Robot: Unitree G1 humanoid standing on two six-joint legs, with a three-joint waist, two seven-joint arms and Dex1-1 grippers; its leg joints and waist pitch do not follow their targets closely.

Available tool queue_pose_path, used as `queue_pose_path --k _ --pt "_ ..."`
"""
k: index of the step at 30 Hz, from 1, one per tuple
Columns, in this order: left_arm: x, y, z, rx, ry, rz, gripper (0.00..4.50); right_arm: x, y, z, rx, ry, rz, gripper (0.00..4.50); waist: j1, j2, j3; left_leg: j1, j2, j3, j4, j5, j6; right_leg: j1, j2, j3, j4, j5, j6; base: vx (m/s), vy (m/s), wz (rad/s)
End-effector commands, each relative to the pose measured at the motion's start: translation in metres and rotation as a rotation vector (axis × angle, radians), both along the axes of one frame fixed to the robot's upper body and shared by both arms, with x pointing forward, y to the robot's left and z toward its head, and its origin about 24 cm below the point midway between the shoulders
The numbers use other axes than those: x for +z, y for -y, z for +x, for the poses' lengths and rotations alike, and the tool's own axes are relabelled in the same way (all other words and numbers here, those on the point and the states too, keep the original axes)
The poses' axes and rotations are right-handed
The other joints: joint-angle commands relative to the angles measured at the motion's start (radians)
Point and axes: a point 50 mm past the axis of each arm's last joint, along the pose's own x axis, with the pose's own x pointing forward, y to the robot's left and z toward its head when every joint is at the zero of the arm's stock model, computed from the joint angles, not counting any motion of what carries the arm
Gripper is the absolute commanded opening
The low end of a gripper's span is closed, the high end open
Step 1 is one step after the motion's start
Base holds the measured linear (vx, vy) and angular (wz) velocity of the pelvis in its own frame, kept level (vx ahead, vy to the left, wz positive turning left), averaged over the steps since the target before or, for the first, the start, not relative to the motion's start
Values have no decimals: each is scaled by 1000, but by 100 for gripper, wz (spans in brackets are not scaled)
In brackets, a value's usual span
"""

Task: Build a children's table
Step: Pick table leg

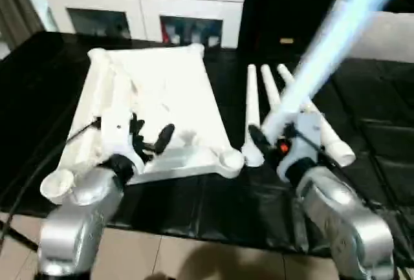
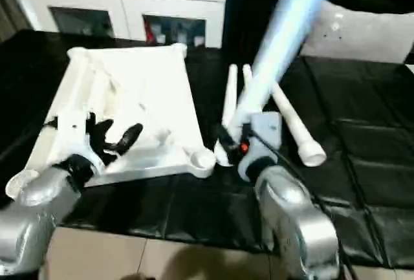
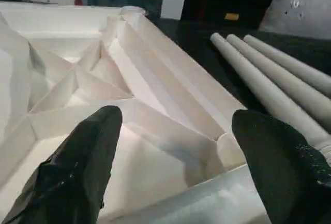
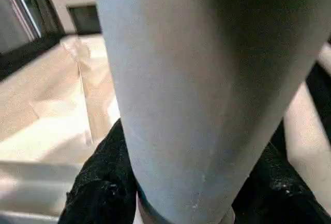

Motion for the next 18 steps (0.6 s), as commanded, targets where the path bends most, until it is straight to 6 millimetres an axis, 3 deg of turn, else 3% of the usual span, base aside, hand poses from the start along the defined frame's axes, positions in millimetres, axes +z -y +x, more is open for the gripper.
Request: queue_pose_path --k 1,2,3,5,6,8,10,11,12,13,14,15,16,17,18 --pt "6 0 -2 25 32 12 389 6 3 -3 -4 33 42 190 10 -1 -52 2 37 -18 -52 -270 31 37 -138 94 -135 -570 -42 0 0 0" --pt "7 0 -2 41 48 24 389 6 2 -5 7 35 62 190 15 1 -49 2 44 -28 -47 -250 51 36 -152 98 -144 -601 -53 0 0 0" --pt "7 0 -2 41 48 24 389 6 2 -5 7 35 62 190 15 3 -49 4 46 -29 -49 -245 54 36 -150 95 -143 -600 -59 0 0 0" --pt "7 0 -2 41 48 24 389 6 2 -5 7 35 62 190 5 13 -57 17 52 -28 -74 -256 37 31 -103 67 -122 -488 -90 0 0 0" --pt "7 0 -2 41 48 24 389 6 2 -5 7 35 62 190 -11 18 -56 29 58 -32 -90 -326 -14 19 -61 49 -100 -335 -101 0 0 0" --pt "7 0 -2 41 48 24 389 6 2 -5 7 35 62 190 -16 19 -55 39 61 -36 -96 -415 -73 16 -55 50 -97 -276 -88 0 0 0" --pt "9 6 0 52 64 45 389 3 -4 -11 69 18 84 190 -18 10 -51 39 49 -32 -93 -461 -83 15 -62 56 -105 -328 -72 0 0 0" --pt "10 8 0 57 74 48 389 1 -7 -12 91 5 69 190 -7 -9 -46 -24 26 -68 -116 -456 -24 61 -86 14 -88 -347 -79 0 0 0" --pt "10 11 1 65 73 38 389 -1 -10 -14 114 -11 52 190 -14 3 -46 -29 12 -76 -112 -481 11 57 -95 -7 -108 -460 -59 -16 -22 43" --pt "10 12 1 68 72 34 389 -2 -10 -14 116 -13 49 190 -18 4 -48 -24 4 -88 -82 -448 28 56 -134 -16 -128 -527 -88 -8 -34 53" --pt "9 12 1 74 64 25 389 -3 -11 -14 118 -17 51 190 -22 3 -44 -38 0 -102 -68 -422 30 73 -152 -37 -139 -599 -96 -8 -34 53" --pt "10 11 1 75 65 30 389 -3 -11 -14 122 -17 51 190 -40 13 -49 20 29 -82 -45 -423 -4 23 -133 -3 -161 -640 -68 -13 -26 27" --pt "11 10 2 78 66 37 389 -4 -11 -14 122 -15 60 190 -37 7 -44 6 42 -84 -63 -407 -30 37 -122 5 -144 -561 -72 0 0 0" --pt "11 9 2 79 69 39 389 -5 -11 -14 122 -22 68 190 -33 13 -45 9 54 -85 -85 -473 -64 36 -96 0 -132 -508 -47 0 0 0" --pt "12 9 2 79 71 40 389 -6 -11 -14 124 -24 64 190 -35 11 -45 12 55 -88 -88 -507 -76 34 -94 1 -126 -483 -42 0 0 0"
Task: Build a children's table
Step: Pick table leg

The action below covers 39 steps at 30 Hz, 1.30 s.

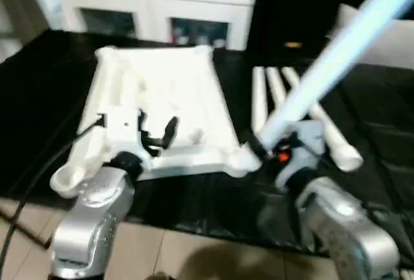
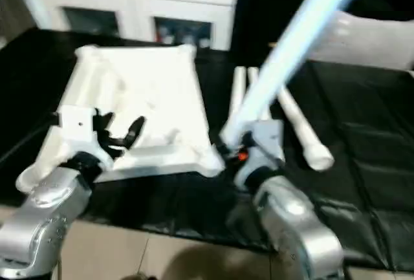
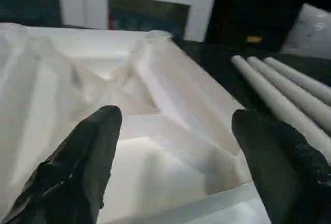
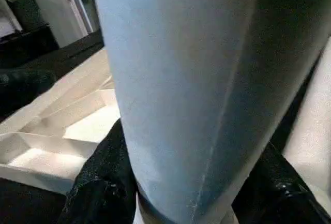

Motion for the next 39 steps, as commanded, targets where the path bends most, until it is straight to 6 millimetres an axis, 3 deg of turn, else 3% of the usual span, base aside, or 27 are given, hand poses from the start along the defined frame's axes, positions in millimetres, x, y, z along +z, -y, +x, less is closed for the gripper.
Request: queue_pose_path --k 1,5,14,15,16,17,19,20,21,22,23,24,25,26,27,28,29,30,31,32,33,34,35,36,37,38,39 --pt "5 -1 1 3 21 13 389 -1 5 0 -6 3 -20 190 -11 13 -48 31 79 -41 -95 -535 -107 12 -65 63 -95 -445 -54 0 0 0" --pt "4 -2 1 -4 20 26 389 -5 6 -1 -5 -6 -33 190 -15 10 -53 21 72 -32 -96 -494 -103 16 -72 72 -90 -377 -65 0 0 0" --pt "-1 -3 2 -1 -9 24 389 -8 10 -2 -41 -14 -41 190 -10 16 -61 22 74 -17 -92 -365 -76 13 -62 84 -75 -215 -111 0 0 0" --pt "-1 -2 2 -6 -9 23 389 -8 10 -2 -42 -14 -41 190 -11 14 -62 14 73 -16 -90 -299 -66 12 -59 84 -72 -141 -125 0 0 0" --pt "-1 -2 2 -11 -11 25 389 -8 10 -2 -43 -14 -42 190 -10 15 -75 -2 66 -11 -74 -71 -19 7 -48 76 -53 100 -168 0 0 0" --pt "-1 -1 2 -18 -10 21 389 -8 11 -2 -43 -14 -43 190 -9 19 -100 -12 48 -4 -39 258 74 -11 -24 56 -18 400 -212 0 0 0" --pt "-1 -2 3 -12 -14 22 389 -8 11 -2 -44 -15 -45 190 -6 14 -128 -41 11 9 -5 523 211 -49 -10 34 -8 620 -258 -46 9 0" --pt "-1 -2 3 -8 -17 24 389 -8 11 -2 -45 -15 -46 190 -3 11 -129 -65 3 17 -1 447 267 -72 -21 29 -29 574 -286 -91 18 -1" --pt "-1 -3 3 -4 -17 26 389 -8 11 -2 -46 -15 -47 190 0 14 -133 -65 6 17 5 332 274 -73 -34 30 -41 469 -291 -143 20 -1" --pt "-2 -3 3 0 -18 25 389 -8 12 -3 -49 -18 -48 190 4 14 -118 -63 22 17 13 26 249 -78 -64 33 -87 114 -264 -186 20 -4" --pt "-2 -4 2 0 -18 26 389 -9 12 -3 -50 -20 -49 190 -6 15 -84 -9 34 20 34 -378 128 -107 -74 15 -133 -461 -153 -186 20 -4" --pt "-2 -4 2 0 -19 26 389 -9 12 -3 -50 -20 -49 190 -25 24 -61 38 35 9 64 -565 45 -140 -69 -17 -163 -711 -58 -230 25 -15" --pt "-2 -4 2 -2 -19 28 389 -9 12 -3 -51 -21 -49 190 -63 57 -26 9 71 -21 -34 -892 -73 -119 31 -133 -116 -775 82 -106 106 -20" --pt "-3 -4 2 -2 -19 28 389 -9 12 -4 -51 -22 -50 190 63 67 -12 -215 8 140 -229 -1152 -264 90 82 -134 228 -513 -46 -106 106 -20" --pt "-3 -4 2 -1 -21 34 389 -9 12 -4 -51 -22 -49 190 89 68 -23 -245 -28 200 -236 -1158 -303 129 93 -135 297 -503 -51 -88 41 7" --pt "-3 -5 2 -1 -23 38 389 -9 11 -4 -51 -23 -48 190 142 41 -84 -269 55 244 -148 -766 -288 152 39 17 356 -804 -32 -108 -49 14" --pt "-2 -5 2 -1 -24 50 389 -9 11 -4 -53 -23 -45 190 -1 -97 -74 14 74 72 338 -227 -165 -207 -92 104 3 -1400 136 34 -230 29" --pt "-2 -5 2 10 -29 34 389 -9 11 -4 -53 -24 -42 190 51 -22 -42 -20 48 5 291 -147 -43 -125 -153 207 -90 -1430 49 129 -150 29" --pt "-2 -6 2 16 -27 41 389 -9 12 -4 -55 -24 -40 190 68 -23 5 -86 26 -37 301 -152 -17 -46 -120 248 -57 -1285 -52 73 -105 40" --pt "-1 -6 3 22 -29 35 389 -9 12 -4 -56 -24 -38 190 85 -11 -23 -42 9 -60 267 -165 -60 -17 -63 223 -8 -1034 -116 -69 77 25" --pt "-1 -6 3 24 -30 31 389 -9 12 -4 -57 -25 -37 190 76 -5 -31 -19 26 -59 227 -210 -87 -17 -46 171 20 -837 -143 -146 64 26" --pt "-2 -7 3 33 -33 17 389 -9 12 -4 -57 -25 -37 190 34 37 -28 44 140 -136 52 -467 -165 -63 25 100 109 -546 -144 -125 72 18" --pt "-1 -9 4 47 -31 -16 389 -9 12 -4 -59 -26 -38 190 17 71 -63 54 218 -208 -36 -546 -150 -30 16 87 215 -243 -90 -125 72 18" --pt "-1 -10 4 47 -32 -10 389 -9 13 -4 -60 -26 -38 190 6 72 -62 46 208 -200 -51 -520 -102 -20 21 76 216 -175 -68 -69 98 -3" --pt "-1 -10 4 44 -34 0 389 -9 13 -4 -61 -26 -38 190 -3 79 -68 49 169 -183 -69 -479 -38 -8 26 61 189 -113 -55 0 0 0" --pt "-2 -10 3 35 -35 13 389 -10 13 -4 -62 -28 -39 190 -15 72 -60 44 152 -170 -80 -450 15 -2 14 71 157 -90 -58 -58 40 -8" --pt "-2 -10 2 34 -35 12 389 -10 13 -4 -63 -28 -40 190 -21 50 -46 13 108 -121 -61 -436 26 22 -36 108 61 -88 -80 -54 -33 -6"
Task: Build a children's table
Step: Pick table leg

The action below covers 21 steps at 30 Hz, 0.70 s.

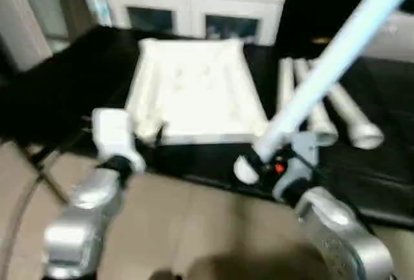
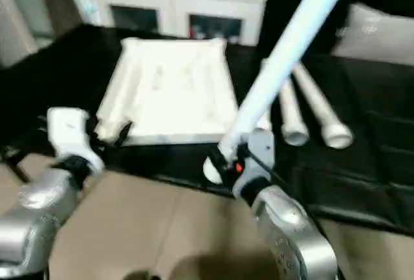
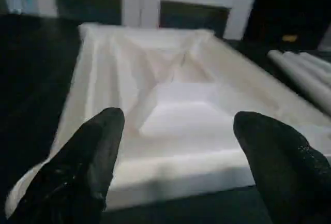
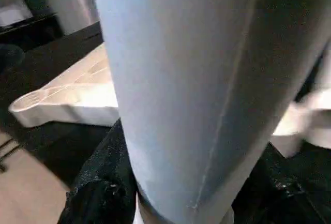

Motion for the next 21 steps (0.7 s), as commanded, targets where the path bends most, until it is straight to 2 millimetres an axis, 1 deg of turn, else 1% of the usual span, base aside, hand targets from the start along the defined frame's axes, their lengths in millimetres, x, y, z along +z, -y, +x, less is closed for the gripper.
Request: queue_pose_path --k 1,2,3,4,5,6,7,8,9,10,11,12,13,14,15,16,17,18,19,20,21 --pt "-1 8 -1 -33 -8 -10 389 3 8 1 -30 15 -9 190 -8 9 -30 18 50 -38 -156 -371 16 2 -133 83 -164 51 -87 -70 -55 -17" --pt "-1 8 -2 -32 -11 -9 389 3 8 1 -31 16 -10 190 12 -21 -36 8 12 2 -112 -193 2 32 -183 107 -217 -124 -31 -46 -50 -14" --pt "-2 8 -2 -31 -12 -6 389 3 8 1 -30 17 -12 190 21 -36 -47 10 16 9 -120 -39 8 40 -166 105 -229 -216 33 -40 -45 -18" --pt "-2 8 -2 -30 -13 -3 389 3 8 1 -26 19 -15 190 19 -38 -50 8 15 14 -135 7 11 43 -147 94 -227 -193 48 0 0 0" --pt "-2 8 -2 -30 -13 -3 389 3 8 1 -26 19 -15 190 19 -25 -50 24 21 23 -159 32 6 30 -119 76 -226 -125 33 0 0 0" --pt "-3 9 -2 -30 -16 1 389 3 8 1 -23 19 -19 190 17 -24 -51 30 26 24 -168 19 5 25 -112 72 -224 -93 16 0 0 0" --pt "-3 9 -3 -32 -15 1 389 3 7 1 -19 18 -22 190 16 -11 -50 40 35 25 -184 -37 -5 19 -103 66 -221 -58 -29 0 0 0" --pt "-3 9 -4 -34 -14 1 389 3 7 0 -17 17 -24 190 9 -8 -50 39 46 21 -196 -73 -17 24 -96 64 -211 5 -66 0 0 0" --pt "-3 10 -5 -37 -14 0 389 2 8 0 -14 15 -27 190 7 -13 -50 37 49 21 -200 -82 -18 27 -92 61 -208 35 -75 0 0 0" --pt "-3 10 -5 -39 -15 -2 389 2 8 0 -13 13 -28 190 9 -4 -53 46 55 20 -201 -102 -22 21 -92 62 -203 85 -92 0 0 0" --pt "-1 11 -7 -53 4 -15 389 2 8 0 -8 11 -37 190 9 -7 -56 49 59 20 -202 -86 -13 27 -95 62 -199 150 -108 0 0 0" --pt "-1 11 -7 -56 7 -18 389 2 8 0 -7 11 -38 190 9 -6 -58 47 59 21 -201 -66 -9 29 -95 61 -197 190 -113 0 0 0" --pt "0 13 -9 -67 16 -28 389 1 8 1 -5 12 -40 190 9 -15 -58 47 60 24 -200 -45 0 32 -96 60 -196 243 -119 0 0 0" --pt "1 14 -10 -73 20 -31 389 1 8 1 -2 13 -41 190 10 -15 -56 52 59 28 -203 -107 1 42 -99 58 -200 186 -122 0 0 0" --pt "1 15 -10 -76 22 -31 389 1 8 2 0 14 -41 190 8 -13 -49 61 60 32 -208 -214 -2 45 -96 59 -216 47 -125 0 0 0" --pt "1 16 -10 -74 24 -31 389 2 8 2 2 16 -42 190 5 -19 -46 63 58 35 -210 -262 -2 51 -92 58 -226 -30 -124 0 0 0" --pt "2 16 -10 -71 29 -36 389 2 7 3 4 17 -43 190 3 -17 -34 74 52 41 -213 -351 -5 51 -87 58 -248 -197 -119 0 0 0" --pt "2 16 -10 -69 34 -41 389 2 7 3 7 20 -45 190 -1 -29 -26 79 49 44 -213 -391 -6 52 -85 58 -259 -282 -114 0 0 0" --pt "2 16 -10 -62 35 -41 389 4 6 5 11 25 -45 190 -3 -26 -17 98 42 47 -209 -471 -17 51 -85 53 -283 -439 -99 0 0 0" --pt "2 16 -11 -62 35 -39 389 4 5 6 14 28 -46 190 -3 -26 -12 106 41 45 -212 -487 -23 56 -86 52 -294 -496 -82 0 0 0" --pt "2 16 -11 -62 35 -37 389 5 5 6 15 31 -48 190 -6 -27 -16 106 40 44 -214 -479 -23 66 -84 51 -296 -488 -77 54 33 -6"
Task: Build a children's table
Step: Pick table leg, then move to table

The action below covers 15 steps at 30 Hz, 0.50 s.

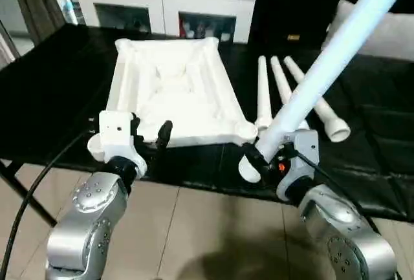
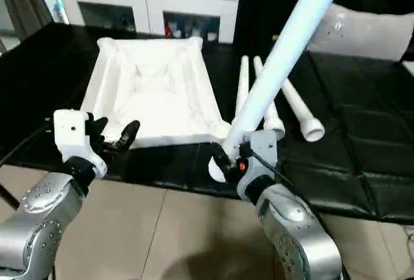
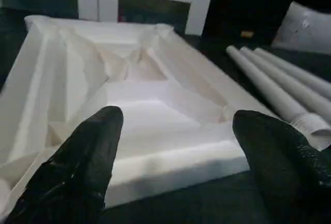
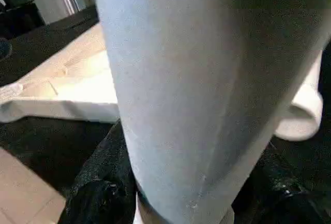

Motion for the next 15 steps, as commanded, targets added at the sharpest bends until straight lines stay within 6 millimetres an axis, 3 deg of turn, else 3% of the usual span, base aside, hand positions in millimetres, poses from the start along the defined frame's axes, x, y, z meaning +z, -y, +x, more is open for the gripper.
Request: queue_pose_path --k 1,2,3,4,5,6,7,8,9,10,11,12,13,14,15 --pt "3 2 -1 -3 20 6 389 5 -1 3 6 26 -7 190 -7 9 -25 34 40 -11 -84 -535 -25 -3 -82 44 -132 -520 -88 0 0 0" --pt "3 3 -1 -11 20 12 389 6 -1 4 7 31 -11 190 -11 10 -40 41 48 -18 -94 -497 -9 12 -76 44 -120 -408 -107 79 33 -4" --pt "3 3 -1 -13 19 14 389 6 -1 4 7 32 -12 190 -13 12 -41 43 52 -21 -100 -476 3 15 -72 42 -114 -346 -116 93 30 0" --pt "3 3 -1 -16 20 15 389 6 -1 4 7 32 -12 190 -21 17 -49 59 63 -31 -107 -431 35 14 -66 35 -97 -221 -136 152 34 0" --pt "4 3 -1 -17 20 15 389 6 -1 4 7 31 -12 190 -32 21 -60 69 70 -45 -108 -350 91 14 -61 26 -75 -87 -141 109 17 2" --pt "4 3 -1 -17 20 15 389 6 -1 4 7 31 -12 190 -36 21 -64 77 72 -50 -103 -301 127 7 -61 22 -65 -24 -137 118 -1 1" --pt "4 3 0 -19 23 14 389 5 -1 3 7 31 -12 190 -42 16 -70 77 67 -50 -86 -189 217 6 -66 20 -51 74 -124 112 -16 3" --pt "4 3 0 -19 27 12 389 5 -1 3 7 31 -12 190 -33 2 -73 38 33 -21 -56 -103 272 39 -79 37 -65 168 -112 112 -16 3" --pt "5 4 0 -20 26 11 389 5 -1 2 6 31 -15 190 -21 -10 -80 -15 -9 2 -26 -55 270 90 -78 56 -79 241 -90 100 -17 8" --pt "5 4 0 -21 25 11 389 5 -1 2 6 30 -18 190 5 -6 -81 -60 -24 12 -4 -40 227 119 -94 81 -100 265 -43 116 -8 5" --pt "5 4 0 -23 24 9 389 4 0 1 6 27 -21 190 7 0 -84 -77 -20 5 -2 2 187 137 -65 64 -89 290 14 116 -8 5" --pt "4 5 0 -24 23 9 389 4 0 1 7 27 -24 190 7 4 -84 -60 -20 0 -7 19 178 128 -39 51 -80 321 53 136 -2 2" --pt "4 5 0 -26 22 9 389 4 0 1 10 27 -32 190 -14 17 -88 19 17 -41 -25 88 227 75 0 12 -20 371 123 67 0 3" --pt "4 5 -1 -26 21 8 389 4 0 0 11 26 -33 190 -64 32 -102 194 127 -151 -29 221 440 -117 -38 -9 79 126 140 157 -30 5" --pt "4 6 -1 -26 21 8 389 4 0 0 11 26 -34 190 -89 24 -113 232 189 -207 -35 350 559 -176 -69 3 122 -43 144 142 -62 -1"
